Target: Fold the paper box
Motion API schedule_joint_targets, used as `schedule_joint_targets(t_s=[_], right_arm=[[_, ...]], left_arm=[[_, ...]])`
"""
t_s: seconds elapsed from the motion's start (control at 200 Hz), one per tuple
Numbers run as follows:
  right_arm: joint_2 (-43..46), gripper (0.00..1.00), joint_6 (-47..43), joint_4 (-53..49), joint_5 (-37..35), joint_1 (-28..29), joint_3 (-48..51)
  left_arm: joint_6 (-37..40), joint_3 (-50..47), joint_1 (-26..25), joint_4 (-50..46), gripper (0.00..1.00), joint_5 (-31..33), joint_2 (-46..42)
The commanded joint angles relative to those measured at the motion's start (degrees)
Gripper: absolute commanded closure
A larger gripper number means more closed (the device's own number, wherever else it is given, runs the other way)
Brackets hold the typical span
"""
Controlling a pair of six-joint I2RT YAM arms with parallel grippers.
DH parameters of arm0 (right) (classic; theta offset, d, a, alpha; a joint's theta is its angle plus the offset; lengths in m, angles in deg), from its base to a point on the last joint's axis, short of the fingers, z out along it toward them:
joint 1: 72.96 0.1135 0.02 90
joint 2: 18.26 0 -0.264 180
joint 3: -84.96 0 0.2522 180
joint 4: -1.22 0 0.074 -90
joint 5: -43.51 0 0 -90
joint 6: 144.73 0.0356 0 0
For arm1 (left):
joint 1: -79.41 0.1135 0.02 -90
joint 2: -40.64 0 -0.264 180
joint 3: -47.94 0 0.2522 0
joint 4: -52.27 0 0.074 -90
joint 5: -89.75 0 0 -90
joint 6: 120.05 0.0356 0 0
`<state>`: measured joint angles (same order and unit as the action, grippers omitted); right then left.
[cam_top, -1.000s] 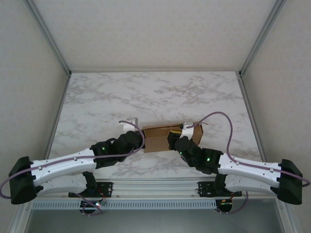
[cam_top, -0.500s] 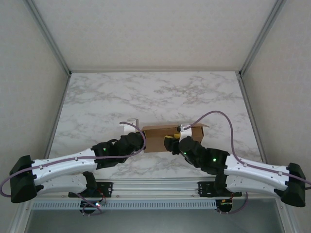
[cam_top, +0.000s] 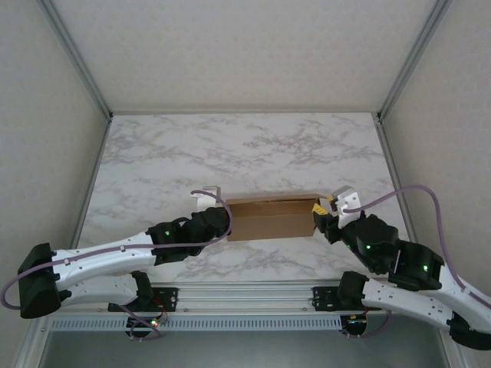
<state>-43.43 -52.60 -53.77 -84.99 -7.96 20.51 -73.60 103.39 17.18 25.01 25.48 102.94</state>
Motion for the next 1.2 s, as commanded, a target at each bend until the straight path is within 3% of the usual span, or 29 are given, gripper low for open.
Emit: schedule_joint_targets(t_s=[0.0,0.13,0.23,0.315,0.486,0.601,0.811,1.192], right_arm=[[-2.23,0.57,-17.46,-2.90,-2.71,-3.77,-2.84],[-9.07,0.50,-27.33,-13.36,3.25,-6.67,-8.09],[-10.07,0.42,-34.80,-12.65,7.22,-11.68,-8.85],[-10.67,0.27,-40.01,-13.42,17.91,-18.19,-9.12],[-18.43,0.16,-48.42,-15.77,35.48,-33.25,-11.28],[-24.26,0.09,-51.22,-16.94,48.36,-40.36,-15.45],[-37.29,0.02,-55.46,-20.31,56.79,-40.02,-22.88],[-53.55,0.01,-54.25,-20.63,57.51,-33.92,-27.30]], left_arm=[[0.76,0.23,-0.85,-7.44,1.00,-2.10,1.51],[2.18,-0.03,-0.81,-6.48,1.00,-2.50,1.50],[3.40,0.06,-0.88,-5.95,1.00,-2.67,1.96],[4.14,0.27,-0.87,-5.45,1.00,-2.92,2.12],[5.86,0.37,-0.91,-5.20,1.00,-3.06,1.35],[7.03,0.06,-0.95,-4.97,1.00,-2.84,1.16],[7.78,-1.02,-0.92,-3.87,1.00,-3.21,0.65],[8.38,-0.85,-0.94,-2.53,1.00,-3.50,1.77]])
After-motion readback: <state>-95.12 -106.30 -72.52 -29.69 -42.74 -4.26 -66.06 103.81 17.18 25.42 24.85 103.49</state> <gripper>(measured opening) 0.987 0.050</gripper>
